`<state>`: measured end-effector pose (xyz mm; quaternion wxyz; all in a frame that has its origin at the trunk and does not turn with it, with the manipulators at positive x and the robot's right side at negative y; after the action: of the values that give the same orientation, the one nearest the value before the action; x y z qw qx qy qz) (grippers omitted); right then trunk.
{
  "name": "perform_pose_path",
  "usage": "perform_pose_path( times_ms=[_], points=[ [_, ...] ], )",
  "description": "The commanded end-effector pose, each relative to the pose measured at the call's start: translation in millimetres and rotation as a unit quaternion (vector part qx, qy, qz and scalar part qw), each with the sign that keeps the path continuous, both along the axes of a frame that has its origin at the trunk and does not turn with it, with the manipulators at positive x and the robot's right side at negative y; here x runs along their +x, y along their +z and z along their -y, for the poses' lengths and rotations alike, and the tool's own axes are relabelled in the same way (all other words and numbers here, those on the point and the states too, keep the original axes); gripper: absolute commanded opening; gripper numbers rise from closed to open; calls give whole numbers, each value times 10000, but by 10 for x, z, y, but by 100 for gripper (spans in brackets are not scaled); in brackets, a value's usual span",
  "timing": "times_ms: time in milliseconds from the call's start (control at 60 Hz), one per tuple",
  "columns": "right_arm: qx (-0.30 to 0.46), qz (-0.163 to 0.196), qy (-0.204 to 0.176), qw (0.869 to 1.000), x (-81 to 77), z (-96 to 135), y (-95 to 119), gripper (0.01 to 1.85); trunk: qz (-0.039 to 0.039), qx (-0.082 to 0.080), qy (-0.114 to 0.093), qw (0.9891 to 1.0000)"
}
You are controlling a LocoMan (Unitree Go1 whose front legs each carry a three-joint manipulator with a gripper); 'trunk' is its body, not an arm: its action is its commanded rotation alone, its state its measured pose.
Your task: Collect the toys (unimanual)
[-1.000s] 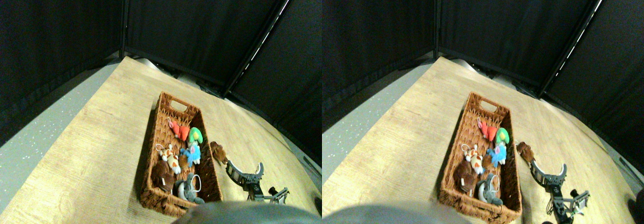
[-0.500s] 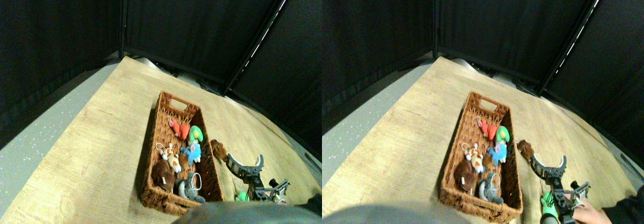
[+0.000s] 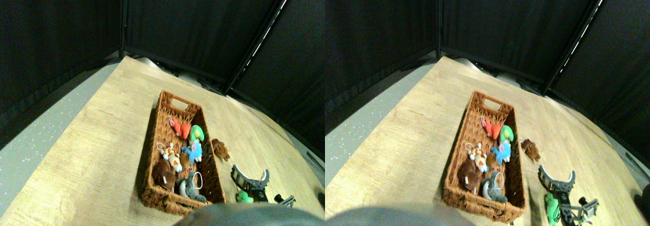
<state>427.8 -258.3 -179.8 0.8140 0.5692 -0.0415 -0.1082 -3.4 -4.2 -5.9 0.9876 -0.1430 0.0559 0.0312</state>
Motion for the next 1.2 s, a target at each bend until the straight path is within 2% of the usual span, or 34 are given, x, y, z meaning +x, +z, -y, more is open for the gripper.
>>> perform_pose_path(
  times_ms=[17,117,250,350,450,550,700,767,1000,1200],
  points=[
    [-22,284,-72,9996,-37,-30,134,87,-87,-37,-96,9999],
    [24,348,-52,9994,-97,22,112,86,-91,-19,-128,9999],
    [26,290,-49,9996,-172,72,32,94,-90,0,-120,9999],
    [230,289,-210,9991,-236,104,-21,93,-87,-7,-115,9999],
    [290,277,-411,9984,-298,126,-115,85,-77,-6,-91,9999],
    [651,257,-713,9950,-344,134,-186,93,-72,13,-97,9999],
    [740,165,-744,9943,-321,155,-292,94,-145,3,-80,9999],
    [721,109,-776,9943,-309,154,-338,99,-143,13,-79,9999],
    [792,-73,-862,9931,-245,196,-497,90,-221,17,-115,9997],
    [747,-105,-1043,9917,-240,247,-579,91,-227,73,-163,9996]
  ],
)
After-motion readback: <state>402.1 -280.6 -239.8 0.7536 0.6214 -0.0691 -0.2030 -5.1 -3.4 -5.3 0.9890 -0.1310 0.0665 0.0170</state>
